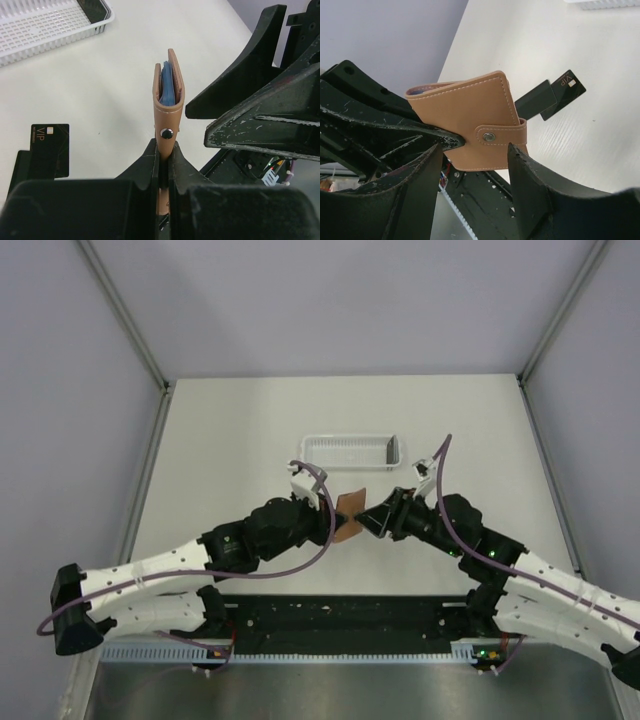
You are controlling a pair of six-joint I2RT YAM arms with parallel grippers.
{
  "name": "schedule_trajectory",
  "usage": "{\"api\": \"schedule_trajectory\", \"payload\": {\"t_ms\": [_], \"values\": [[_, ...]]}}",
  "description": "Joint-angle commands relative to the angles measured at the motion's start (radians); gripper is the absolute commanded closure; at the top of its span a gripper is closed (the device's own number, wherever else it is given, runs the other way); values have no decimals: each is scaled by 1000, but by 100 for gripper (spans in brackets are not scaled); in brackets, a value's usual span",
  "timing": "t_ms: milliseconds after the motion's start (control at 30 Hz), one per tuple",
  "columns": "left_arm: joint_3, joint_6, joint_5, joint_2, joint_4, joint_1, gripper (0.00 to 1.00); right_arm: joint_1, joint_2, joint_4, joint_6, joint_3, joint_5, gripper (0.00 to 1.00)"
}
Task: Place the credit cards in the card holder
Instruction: Open the card holder at the center of the board.
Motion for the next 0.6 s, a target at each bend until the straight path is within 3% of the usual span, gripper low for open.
{"api": "schedule_trajectory", "payload": {"t_ms": [0, 400, 567], "values": [[61, 27, -46, 14, 17, -25, 100, 26, 30, 25, -14, 57, 56, 45], [51, 30, -56, 18, 43, -50, 100, 38, 107, -112, 58, 97, 177, 51], [41, 41, -88, 0, 45, -50, 100, 38, 163, -275, 78, 152, 213, 58]]}}
